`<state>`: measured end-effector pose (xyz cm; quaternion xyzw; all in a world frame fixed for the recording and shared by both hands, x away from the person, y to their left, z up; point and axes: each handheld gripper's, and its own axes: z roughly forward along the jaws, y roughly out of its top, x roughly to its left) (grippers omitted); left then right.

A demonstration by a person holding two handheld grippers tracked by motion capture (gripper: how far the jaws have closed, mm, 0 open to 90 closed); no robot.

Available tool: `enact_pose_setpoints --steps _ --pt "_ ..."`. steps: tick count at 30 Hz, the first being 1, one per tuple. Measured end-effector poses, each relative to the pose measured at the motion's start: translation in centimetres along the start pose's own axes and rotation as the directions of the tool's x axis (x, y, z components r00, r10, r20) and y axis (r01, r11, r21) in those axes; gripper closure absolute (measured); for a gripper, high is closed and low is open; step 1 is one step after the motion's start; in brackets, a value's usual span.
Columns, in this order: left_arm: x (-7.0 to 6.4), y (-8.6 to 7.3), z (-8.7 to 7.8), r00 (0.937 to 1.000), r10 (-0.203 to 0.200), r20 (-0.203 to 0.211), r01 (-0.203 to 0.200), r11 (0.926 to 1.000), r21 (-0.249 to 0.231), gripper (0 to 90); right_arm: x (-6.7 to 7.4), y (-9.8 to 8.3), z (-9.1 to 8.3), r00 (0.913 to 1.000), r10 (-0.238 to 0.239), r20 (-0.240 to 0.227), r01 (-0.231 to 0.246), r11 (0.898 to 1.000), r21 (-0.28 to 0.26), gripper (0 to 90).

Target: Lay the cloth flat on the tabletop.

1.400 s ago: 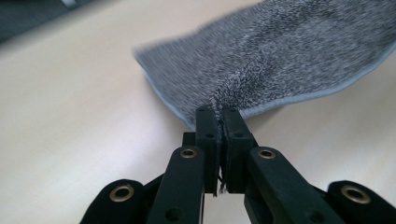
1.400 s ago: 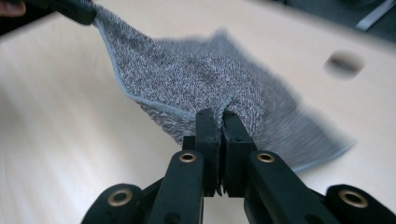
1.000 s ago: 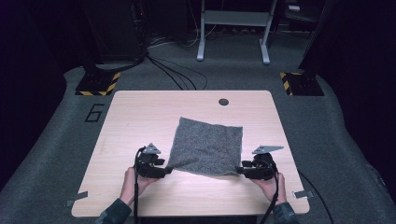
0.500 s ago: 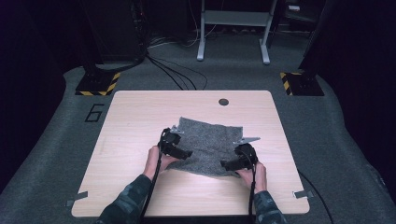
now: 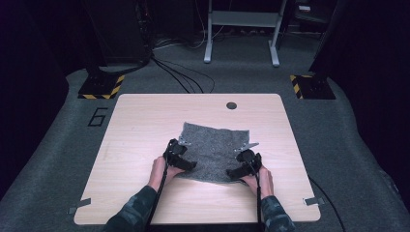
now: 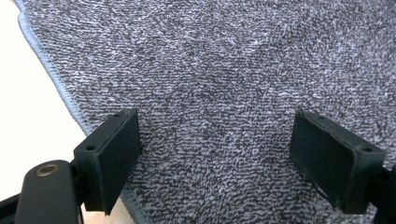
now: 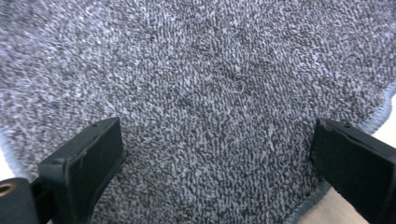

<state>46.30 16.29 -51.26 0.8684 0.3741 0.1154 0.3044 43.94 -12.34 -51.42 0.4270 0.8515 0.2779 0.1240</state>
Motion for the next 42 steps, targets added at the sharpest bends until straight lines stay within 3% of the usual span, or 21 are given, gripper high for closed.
enact_pose_setpoints --steps 11,16,21,24,29,35,42 --pt "-1.2 -1.4 -0.9 0.9987 -0.027 -0.042 0.027 0.9995 -0.016 16.0 -0.8 0.3 0.3 0.9974 -0.071 -0.014 0.071 0.997 0.004 3.2" --pt "-1.7 -2.0 -1.3 0.9992 -0.019 -0.035 0.019 0.9997 -0.015 15.8 -0.7 0.1 0.1 0.9968 -0.078 -0.019 0.078 0.997 0.007 3.1" --pt "-1.5 -2.1 -1.8 0.9991 -0.037 -0.020 0.036 0.9987 -0.037 14.2 -0.4 -0.2 -0.2 0.9977 -0.063 -0.022 0.063 0.998 -0.006 3.0" --pt "-0.3 -1.7 -3.0 0.9969 -0.079 -0.001 0.078 0.9932 -0.086 14.1 -0.2 -0.3 -1.1 0.9985 -0.046 -0.028 0.045 0.998 -0.034 3.1" --pt "2.1 -0.8 -4.0 0.9925 -0.120 -0.024 0.116 0.9872 -0.109 13.9 1.1 0.3 -2.1 0.9977 -0.056 -0.038 0.053 0.997 -0.064 3.3" --pt "4.7 0.0 -4.0 0.9878 -0.155 -0.014 0.153 0.9837 -0.094 14.1 3.0 1.1 -2.3 0.9951 -0.072 -0.068 0.066 0.994 -0.082 3.8" --pt "6.3 1.0 -3.1 0.9843 -0.176 -0.009 0.175 0.9810 -0.084 14.3 5.2 1.6 -2.1 0.9893 -0.106 -0.101 0.097 0.991 -0.089 3.9"
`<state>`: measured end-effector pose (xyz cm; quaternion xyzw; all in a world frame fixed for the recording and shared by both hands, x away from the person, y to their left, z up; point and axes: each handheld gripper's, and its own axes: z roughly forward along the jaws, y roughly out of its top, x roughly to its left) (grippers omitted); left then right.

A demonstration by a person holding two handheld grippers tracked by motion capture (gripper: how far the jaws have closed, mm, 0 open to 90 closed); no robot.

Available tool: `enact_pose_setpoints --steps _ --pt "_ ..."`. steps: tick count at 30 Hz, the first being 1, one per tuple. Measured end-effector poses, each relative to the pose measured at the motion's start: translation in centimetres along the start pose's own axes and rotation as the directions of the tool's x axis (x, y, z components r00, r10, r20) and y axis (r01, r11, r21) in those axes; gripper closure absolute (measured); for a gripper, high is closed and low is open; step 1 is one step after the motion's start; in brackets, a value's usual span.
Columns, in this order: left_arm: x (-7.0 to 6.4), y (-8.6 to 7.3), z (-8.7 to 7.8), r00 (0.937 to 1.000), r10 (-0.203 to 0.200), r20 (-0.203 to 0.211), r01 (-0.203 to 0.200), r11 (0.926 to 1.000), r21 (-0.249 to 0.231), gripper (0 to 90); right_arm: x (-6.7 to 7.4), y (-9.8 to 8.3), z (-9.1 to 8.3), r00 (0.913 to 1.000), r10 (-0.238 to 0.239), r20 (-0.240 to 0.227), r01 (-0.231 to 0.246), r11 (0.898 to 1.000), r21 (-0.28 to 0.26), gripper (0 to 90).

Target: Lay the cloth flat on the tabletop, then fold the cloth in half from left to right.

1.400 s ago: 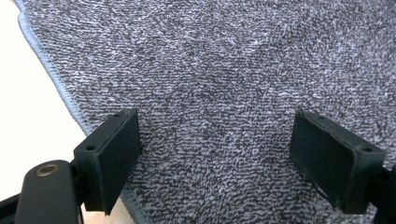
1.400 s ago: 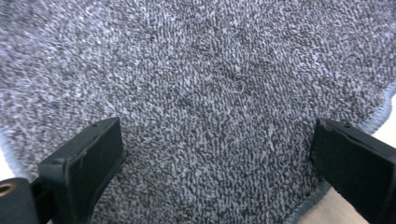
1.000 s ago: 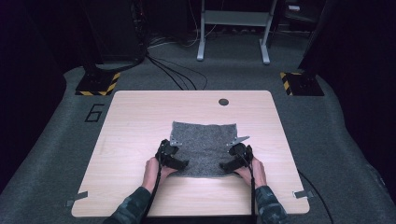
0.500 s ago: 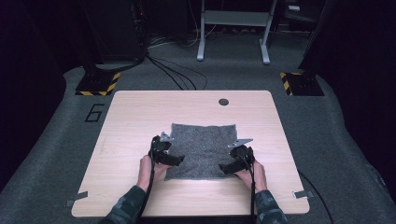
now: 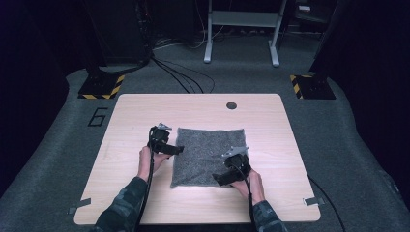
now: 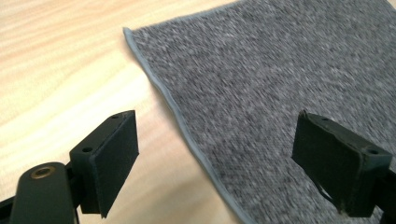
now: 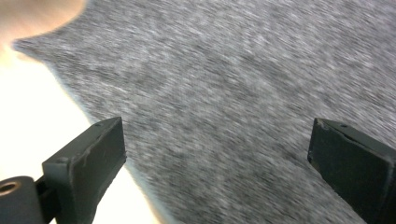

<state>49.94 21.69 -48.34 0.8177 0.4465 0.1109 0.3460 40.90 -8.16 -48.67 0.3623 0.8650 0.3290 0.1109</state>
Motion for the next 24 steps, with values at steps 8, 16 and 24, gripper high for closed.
enact_pose_setpoints --steps 8,16,24 --pt "1.0 2.1 1.8 0.9999 -0.010 -0.008 0.010 0.9999 0.010 15.0 2.6 1.5 0.8 0.9977 -0.054 -0.041 0.054 0.998 -0.018 4.9" --pt "1.8 3.4 3.6 0.9994 -0.032 -0.016 0.032 0.9993 0.017 16.0 5.8 3.2 2.3 0.9910 -0.105 -0.082 0.105 0.994 -0.012 10.0" --pt "2.3 4.2 5.2 0.9988 -0.038 -0.032 0.039 0.9987 0.031 19.0 9.0 4.5 4.4 0.9741 -0.188 -0.125 0.188 0.982 -0.015 23.8"
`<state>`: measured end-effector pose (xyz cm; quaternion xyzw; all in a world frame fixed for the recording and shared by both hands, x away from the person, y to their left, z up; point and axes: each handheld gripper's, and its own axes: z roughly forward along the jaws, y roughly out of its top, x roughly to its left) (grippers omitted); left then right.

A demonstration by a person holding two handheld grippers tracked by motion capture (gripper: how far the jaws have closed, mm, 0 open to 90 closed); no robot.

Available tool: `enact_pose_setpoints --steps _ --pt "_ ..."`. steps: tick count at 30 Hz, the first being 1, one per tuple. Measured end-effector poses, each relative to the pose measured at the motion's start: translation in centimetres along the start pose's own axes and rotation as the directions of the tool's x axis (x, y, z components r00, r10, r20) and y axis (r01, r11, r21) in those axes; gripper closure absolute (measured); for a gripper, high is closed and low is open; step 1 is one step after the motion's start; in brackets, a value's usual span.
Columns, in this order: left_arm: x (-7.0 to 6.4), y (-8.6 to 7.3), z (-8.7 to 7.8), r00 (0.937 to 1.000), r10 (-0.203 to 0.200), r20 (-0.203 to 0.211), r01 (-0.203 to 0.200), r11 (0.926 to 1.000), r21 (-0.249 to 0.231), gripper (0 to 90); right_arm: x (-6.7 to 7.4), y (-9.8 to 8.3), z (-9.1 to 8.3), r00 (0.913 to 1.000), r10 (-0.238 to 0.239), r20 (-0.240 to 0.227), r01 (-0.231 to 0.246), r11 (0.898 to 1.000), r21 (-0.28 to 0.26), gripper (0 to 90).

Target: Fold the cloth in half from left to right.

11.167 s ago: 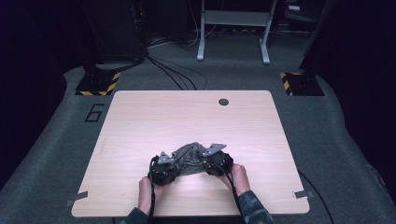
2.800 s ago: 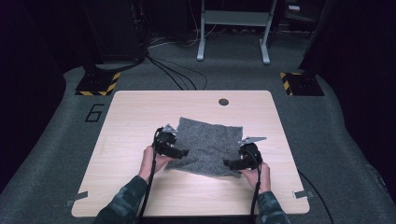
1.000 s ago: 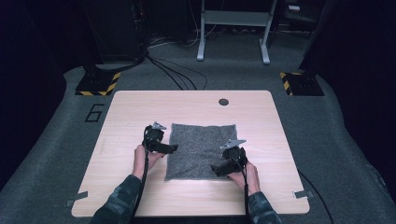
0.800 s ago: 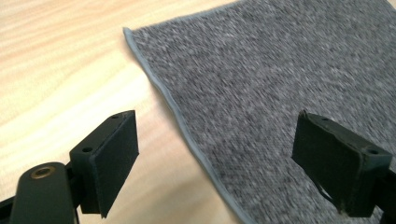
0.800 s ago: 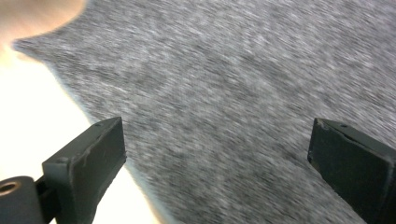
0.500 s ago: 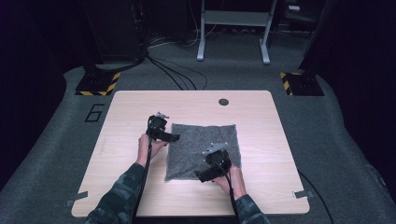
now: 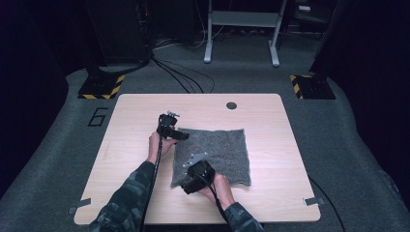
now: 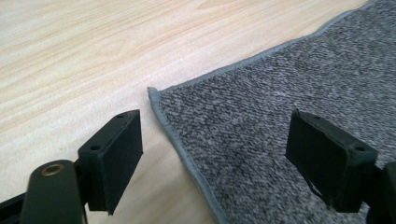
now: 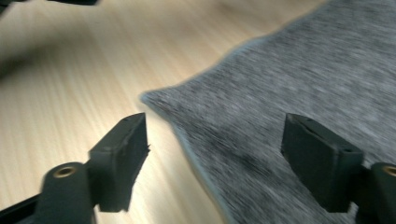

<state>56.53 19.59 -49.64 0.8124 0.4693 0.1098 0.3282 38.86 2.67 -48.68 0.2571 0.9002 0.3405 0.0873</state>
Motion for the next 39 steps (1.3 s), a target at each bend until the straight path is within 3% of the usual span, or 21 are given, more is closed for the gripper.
enact_pose_setpoints --steps 4,11,17,24,27,32,39 --pt "0.0 0.0 0.6 0.9999 0.008 -0.010 -0.008 0.9999 0.008 21.8 1.4 0.9 1.1 0.9993 -0.030 -0.023 0.030 0.999 0.015 35.0" --pt "0.3 -0.2 0.9 0.9998 0.004 -0.022 -0.004 1.0000 0.003 30.0 3.1 2.1 2.9 0.9974 -0.071 -0.011 0.071 0.997 0.014 54.0" --pt "0.6 -0.4 1.0 0.9991 0.014 -0.040 -0.014 0.9999 0.002 41.7 3.2 2.0 4.2 0.9974 -0.072 0.001 0.072 0.995 0.062 67.7" --pt "0.6 -0.6 0.8 0.9975 0.051 -0.048 -0.051 0.9987 0.006 61.7 3.2 2.0 4.5 0.9971 -0.075 0.008 0.075 0.995 0.068 78.8" --pt "0.6 -0.8 0.8 0.9975 0.047 -0.052 -0.048 0.9988 -0.008 71.8 3.1 1.9 4.5 0.9980 -0.062 0.007 0.062 0.996 0.069 85.4" --pt "0.5 -1.0 0.7 0.9968 0.055 -0.059 -0.056 0.9984 -0.014 84.9 3.0 1.7 4.5 0.9996 -0.029 -0.003 0.029 0.999 0.045 87.7" --pt "0.1 -1.1 0.6 0.9957 0.059 -0.072 -0.060 0.9981 -0.013 87.2 2.8 0.9 3.9 0.9998 0.003 -0.022 -0.003 1.000 0.026 88.4"
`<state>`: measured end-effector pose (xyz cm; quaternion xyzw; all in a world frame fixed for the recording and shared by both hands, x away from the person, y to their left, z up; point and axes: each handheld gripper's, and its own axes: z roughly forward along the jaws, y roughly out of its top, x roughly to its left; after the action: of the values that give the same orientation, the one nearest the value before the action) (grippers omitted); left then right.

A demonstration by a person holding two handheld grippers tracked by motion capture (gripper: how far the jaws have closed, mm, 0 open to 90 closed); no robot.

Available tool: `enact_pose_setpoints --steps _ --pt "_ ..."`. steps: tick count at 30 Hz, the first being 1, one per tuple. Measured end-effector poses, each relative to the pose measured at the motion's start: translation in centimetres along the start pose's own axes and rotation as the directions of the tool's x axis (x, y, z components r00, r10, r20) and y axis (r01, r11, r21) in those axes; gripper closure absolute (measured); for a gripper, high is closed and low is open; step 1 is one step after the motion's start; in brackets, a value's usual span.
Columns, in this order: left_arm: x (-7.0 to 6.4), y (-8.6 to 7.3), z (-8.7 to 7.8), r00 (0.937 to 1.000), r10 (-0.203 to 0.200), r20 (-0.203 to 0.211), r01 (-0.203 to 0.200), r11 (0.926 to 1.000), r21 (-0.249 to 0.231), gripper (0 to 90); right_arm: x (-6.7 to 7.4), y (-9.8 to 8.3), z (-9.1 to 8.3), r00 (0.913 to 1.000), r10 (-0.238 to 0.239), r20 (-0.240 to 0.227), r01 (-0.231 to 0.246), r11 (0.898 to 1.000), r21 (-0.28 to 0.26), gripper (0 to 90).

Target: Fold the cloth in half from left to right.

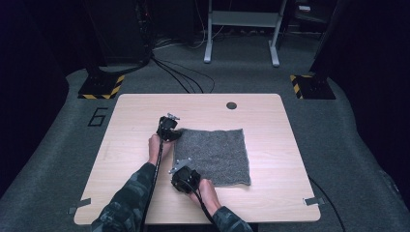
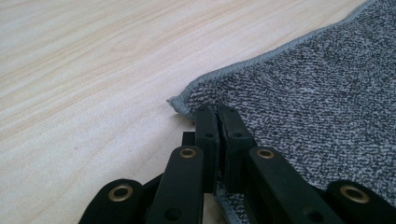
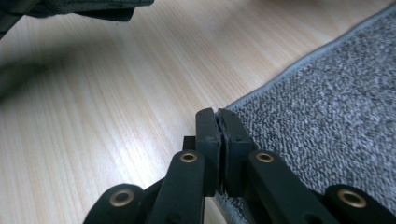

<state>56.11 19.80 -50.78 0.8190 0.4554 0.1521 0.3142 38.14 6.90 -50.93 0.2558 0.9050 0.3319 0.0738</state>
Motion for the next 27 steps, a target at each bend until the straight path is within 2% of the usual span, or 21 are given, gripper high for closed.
enact_pose_setpoints --steps 7,10,11,18,23,24,26,27 --pt "-0.3 0.4 -0.7 1.0000 0.003 0.000 -0.003 1.0000 -0.007 87.3 -0.4 -0.6 -1.5 0.9995 0.028 -0.015 -0.029 0.999 -0.042 88.5" --pt "-0.4 0.6 -1.1 0.9999 0.009 -0.007 -0.009 0.9999 -0.006 87.3 -0.3 -0.6 -2.2 0.9979 0.062 -0.020 -0.063 0.996 -0.060 88.5" --pt "-0.4 0.7 -1.2 0.9999 0.011 -0.004 -0.011 0.9999 -0.004 87.3 -0.4 -0.6 -2.4 0.9985 0.050 -0.024 -0.051 0.997 -0.060 88.5" --pt "-0.6 1.5 -1.8 0.9998 0.019 -0.007 -0.019 0.9998 -0.007 87.3 -0.5 -0.3 -3.2 0.9985 0.052 -0.020 -0.054 0.994 -0.098 88.6" --pt "-0.8 1.9 -2.2 0.9988 0.044 -0.023 -0.044 0.9990 -0.009 87.4 -0.4 0.1 -3.3 0.9981 0.055 -0.028 -0.059 0.991 -0.123 88.8" --pt "-0.7 1.9 -2.2 0.9990 0.039 -0.022 -0.039 0.9992 -0.011 87.4 -0.4 0.2 -3.4 0.9982 0.051 -0.032 -0.054 0.992 -0.115 88.8" --pt "-0.6 2.0 -2.3 0.9991 0.037 -0.020 -0.037 0.9993 -0.003 87.4 -0.3 0.4 -3.5 0.9990 0.036 -0.027 -0.040 0.990 -0.132 88.8" --pt "-0.6 2.0 -2.3 0.9992 0.035 -0.022 -0.035 0.9994 -0.006 87.4 -0.3 0.5 -3.6 0.9982 0.050 -0.031 -0.054 0.989 -0.134 88.9"
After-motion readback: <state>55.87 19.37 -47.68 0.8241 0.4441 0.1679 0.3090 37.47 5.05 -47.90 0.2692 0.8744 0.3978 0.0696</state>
